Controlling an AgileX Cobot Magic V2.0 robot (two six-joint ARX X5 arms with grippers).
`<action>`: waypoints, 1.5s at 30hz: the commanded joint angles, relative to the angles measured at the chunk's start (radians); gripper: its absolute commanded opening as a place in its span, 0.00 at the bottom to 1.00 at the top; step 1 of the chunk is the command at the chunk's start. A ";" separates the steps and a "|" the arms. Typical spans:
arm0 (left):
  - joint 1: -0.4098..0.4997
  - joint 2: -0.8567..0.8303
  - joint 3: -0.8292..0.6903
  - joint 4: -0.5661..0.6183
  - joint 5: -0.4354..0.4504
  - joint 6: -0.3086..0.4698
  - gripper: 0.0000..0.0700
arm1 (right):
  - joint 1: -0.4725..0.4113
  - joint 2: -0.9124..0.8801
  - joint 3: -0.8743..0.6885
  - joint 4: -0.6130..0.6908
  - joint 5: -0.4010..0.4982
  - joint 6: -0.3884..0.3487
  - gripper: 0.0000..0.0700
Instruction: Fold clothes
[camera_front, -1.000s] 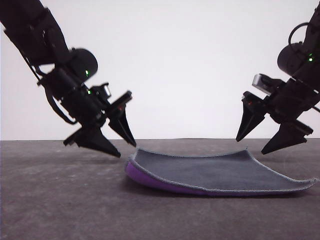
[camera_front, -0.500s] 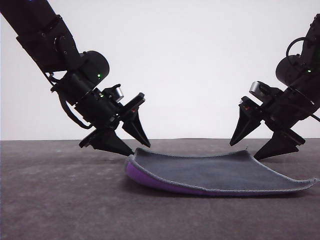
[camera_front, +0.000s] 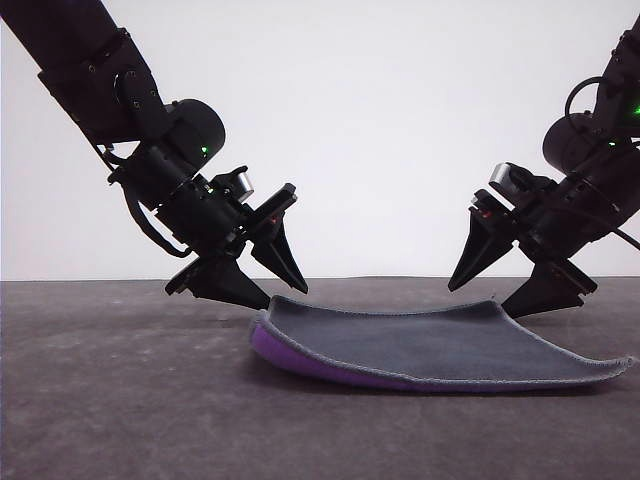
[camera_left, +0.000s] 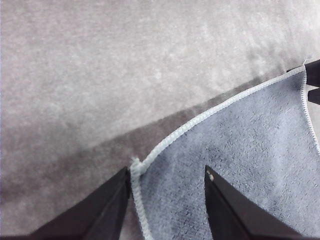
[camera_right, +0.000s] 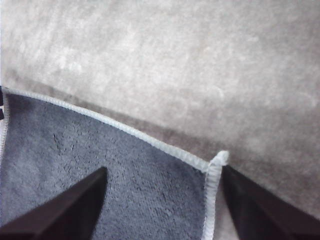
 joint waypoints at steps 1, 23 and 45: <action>-0.006 0.026 0.024 0.011 0.010 0.000 0.39 | 0.003 0.031 0.014 0.007 -0.002 -0.008 0.48; 0.003 0.024 0.024 0.014 0.176 0.020 0.02 | -0.032 0.001 0.015 -0.047 -0.094 -0.077 0.01; 0.003 -0.044 0.024 -0.424 0.349 0.315 0.02 | -0.065 -0.073 0.015 -0.586 -0.291 -0.430 0.01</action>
